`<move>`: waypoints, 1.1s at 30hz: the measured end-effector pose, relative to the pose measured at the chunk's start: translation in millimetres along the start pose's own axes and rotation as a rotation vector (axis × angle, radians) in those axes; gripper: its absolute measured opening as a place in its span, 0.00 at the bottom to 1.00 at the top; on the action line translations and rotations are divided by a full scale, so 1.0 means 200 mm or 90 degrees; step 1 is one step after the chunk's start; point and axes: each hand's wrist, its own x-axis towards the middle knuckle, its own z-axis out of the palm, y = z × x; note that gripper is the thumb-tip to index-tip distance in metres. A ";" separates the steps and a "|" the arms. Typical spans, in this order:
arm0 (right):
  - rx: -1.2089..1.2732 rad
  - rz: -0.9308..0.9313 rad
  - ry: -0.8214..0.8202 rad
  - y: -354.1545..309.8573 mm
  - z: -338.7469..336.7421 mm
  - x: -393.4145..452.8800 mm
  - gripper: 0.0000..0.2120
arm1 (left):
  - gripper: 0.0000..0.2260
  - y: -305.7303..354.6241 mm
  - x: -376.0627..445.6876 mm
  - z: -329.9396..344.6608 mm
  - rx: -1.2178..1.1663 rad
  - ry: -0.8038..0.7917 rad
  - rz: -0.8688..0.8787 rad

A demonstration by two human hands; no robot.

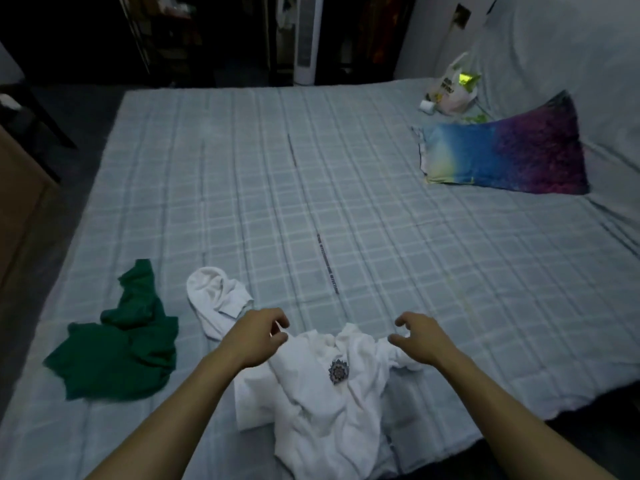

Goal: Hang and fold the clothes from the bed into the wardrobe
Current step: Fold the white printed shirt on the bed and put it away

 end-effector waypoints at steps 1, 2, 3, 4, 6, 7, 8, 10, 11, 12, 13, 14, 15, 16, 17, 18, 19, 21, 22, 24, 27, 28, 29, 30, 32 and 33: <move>0.004 -0.006 0.007 -0.03 0.03 0.02 0.23 | 0.09 -0.04 0.06 0.00 -0.011 0.011 -0.011; 0.007 -0.013 0.014 -0.06 0.06 0.05 0.22 | 0.08 -0.08 0.11 0.02 -0.024 0.022 -0.024; 0.012 -0.020 0.017 -0.09 0.09 0.07 0.21 | 0.08 -0.11 0.16 0.03 -0.032 0.027 -0.032; 0.017 -0.026 0.017 -0.11 0.13 0.09 0.20 | 0.07 -0.12 0.21 0.06 -0.035 0.026 -0.035; 0.033 -0.034 0.011 -0.13 0.22 0.14 0.19 | 0.07 -0.16 0.29 0.14 -0.030 0.009 -0.033; 0.042 -0.034 0.010 -0.14 0.27 0.16 0.18 | 0.07 -0.17 0.33 0.19 -0.026 -0.002 -0.030; 0.049 -0.032 0.010 -0.14 0.32 0.19 0.18 | 0.07 -0.19 0.38 0.24 -0.023 -0.013 -0.027; 0.055 -0.033 0.007 -0.13 0.42 0.26 0.18 | 0.08 -0.22 0.47 0.33 -0.012 -0.040 -0.021; 0.054 -0.036 0.004 -0.11 0.46 0.29 0.18 | 0.08 -0.24 0.52 0.38 -0.005 -0.053 -0.016; 0.047 -0.043 -0.002 -0.10 0.50 0.32 0.18 | 0.08 -0.26 0.56 0.42 -0.001 -0.060 -0.013; 0.038 -0.053 -0.010 -0.08 0.54 0.35 0.19 | 0.08 -0.28 0.61 0.46 0.002 -0.062 -0.012; 0.032 -0.062 -0.014 -0.06 0.56 0.38 0.20 | 0.08 -0.30 0.64 0.50 0.007 -0.063 -0.010; 0.029 -0.066 -0.014 -0.05 0.58 0.42 0.21 | 0.08 -0.32 0.68 0.53 0.012 -0.063 -0.005; 0.034 -0.065 -0.009 -0.03 0.60 0.46 0.21 | 0.09 -0.34 0.72 0.57 0.017 -0.064 0.002; 0.040 -0.059 -0.004 -0.02 0.62 0.50 0.21 | 0.09 -0.36 0.76 0.60 0.019 -0.066 0.008; 0.047 -0.050 0.000 -0.01 0.64 0.55 0.22 | 0.09 -0.37 0.80 0.64 0.019 -0.068 0.012; 0.051 -0.039 0.002 -0.01 0.66 0.60 0.22 | 0.10 -0.38 0.83 0.67 0.021 -0.073 0.017; 0.049 -0.020 -0.007 0.00 0.70 0.71 0.23 | 0.14 -0.40 0.90 0.73 0.035 -0.092 0.034; 0.041 -0.014 -0.021 0.01 0.73 0.76 0.24 | 0.16 -0.41 0.93 0.77 0.046 -0.109 0.044; 0.002 -0.011 -0.057 0.00 0.77 0.83 0.23 | 0.19 -0.41 0.97 0.82 0.080 -0.142 0.062; -0.054 -0.002 -0.094 0.00 0.84 0.88 0.20 | 0.18 -0.40 1.00 0.89 0.166 -0.208 0.079; -0.060 0.002 -0.091 0.01 0.85 0.89 0.20 | 0.17 -0.40 1.01 0.90 0.186 -0.220 0.086; -0.055 0.008 -0.090 0.01 0.85 0.89 0.19 | 0.16 -0.40 1.01 0.91 0.194 -0.224 0.091; -0.040 0.014 -0.091 0.02 0.85 0.90 0.18 | 0.15 -0.40 1.01 0.92 0.191 -0.219 0.094; -0.010 0.022 -0.102 0.05 0.83 0.90 0.15 | 0.12 -0.40 1.01 0.91 0.160 -0.201 0.095; -0.001 0.025 -0.106 0.06 0.81 0.90 0.13 | 0.11 -0.40 1.00 0.90 0.138 -0.191 0.094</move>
